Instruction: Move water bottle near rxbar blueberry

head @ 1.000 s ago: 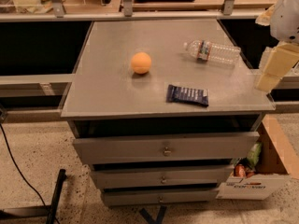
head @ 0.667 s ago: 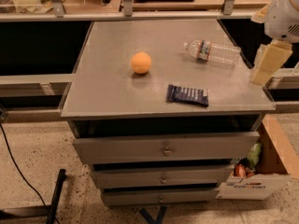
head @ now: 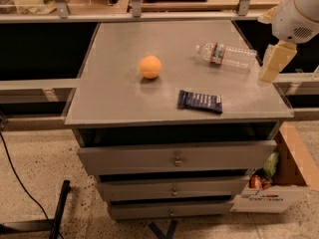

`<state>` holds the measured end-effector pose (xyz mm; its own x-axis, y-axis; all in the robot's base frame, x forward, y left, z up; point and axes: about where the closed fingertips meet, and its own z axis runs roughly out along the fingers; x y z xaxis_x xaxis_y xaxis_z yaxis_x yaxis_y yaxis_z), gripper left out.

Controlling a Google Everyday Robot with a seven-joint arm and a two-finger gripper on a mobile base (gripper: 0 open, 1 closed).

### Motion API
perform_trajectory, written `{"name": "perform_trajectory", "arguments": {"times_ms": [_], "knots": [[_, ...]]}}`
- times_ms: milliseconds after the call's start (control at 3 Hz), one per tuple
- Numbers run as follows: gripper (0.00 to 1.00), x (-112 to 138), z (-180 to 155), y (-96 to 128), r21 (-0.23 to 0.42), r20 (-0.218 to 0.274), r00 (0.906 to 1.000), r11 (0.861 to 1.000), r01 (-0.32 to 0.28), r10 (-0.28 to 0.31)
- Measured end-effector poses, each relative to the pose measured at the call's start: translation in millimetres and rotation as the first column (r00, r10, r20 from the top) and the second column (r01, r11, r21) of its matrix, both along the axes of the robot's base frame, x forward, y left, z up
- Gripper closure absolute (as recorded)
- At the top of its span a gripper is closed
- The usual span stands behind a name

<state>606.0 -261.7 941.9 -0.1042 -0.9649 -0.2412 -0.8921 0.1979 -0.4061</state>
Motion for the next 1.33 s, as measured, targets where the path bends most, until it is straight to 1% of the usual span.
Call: {"name": "perform_trajectory", "arguments": {"times_ms": [333, 667, 1000, 1333], "knots": [[0.0, 31, -11, -3, 0.03, 0.025, 0.9993, 0.999, -0.029, 0.028], [0.0, 64, -25, -4, 0.055, 0.043, 0.9981, 0.997, -0.046, 0.044], [0.0, 91, -40, -2, 0.074, 0.046, 0.9976, 0.996, -0.056, 0.052], [0.0, 111, -54, 1, 0.1, 0.043, 0.9976, 0.993, -0.058, 0.054]]}}
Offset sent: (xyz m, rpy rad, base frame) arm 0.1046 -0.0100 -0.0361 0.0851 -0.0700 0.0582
